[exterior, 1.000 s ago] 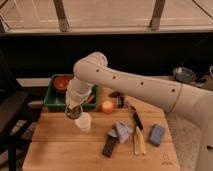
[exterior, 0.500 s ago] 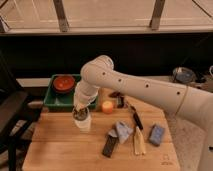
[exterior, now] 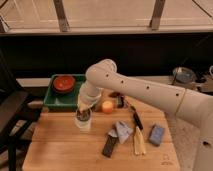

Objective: Stack cups into tray

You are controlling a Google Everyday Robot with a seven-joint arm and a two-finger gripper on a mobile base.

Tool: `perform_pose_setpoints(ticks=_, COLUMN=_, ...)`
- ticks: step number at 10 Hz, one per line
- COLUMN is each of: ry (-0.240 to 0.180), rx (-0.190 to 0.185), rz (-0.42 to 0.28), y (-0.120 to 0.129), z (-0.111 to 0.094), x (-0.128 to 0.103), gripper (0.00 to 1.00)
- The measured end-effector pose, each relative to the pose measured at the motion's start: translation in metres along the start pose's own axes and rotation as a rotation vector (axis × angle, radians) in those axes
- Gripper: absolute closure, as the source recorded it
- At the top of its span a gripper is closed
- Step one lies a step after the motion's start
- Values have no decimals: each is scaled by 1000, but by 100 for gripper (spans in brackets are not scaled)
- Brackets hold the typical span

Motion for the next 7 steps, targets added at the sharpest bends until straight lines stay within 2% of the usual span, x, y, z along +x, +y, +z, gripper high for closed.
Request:
perform_pose_setpoints(ticks=1, ry=-10, rx=-6, rz=6, y=2, z=6, x=1, gripper=40)
perform_pose_setpoints(ticks=4, ry=-45, rx=-28, rz=21, y=8, z=27, x=0, gripper=39)
perform_pose_setpoints(ticks=7, ry=-61, rx=-43, rz=26, y=9, z=37, x=-1, gripper=39)
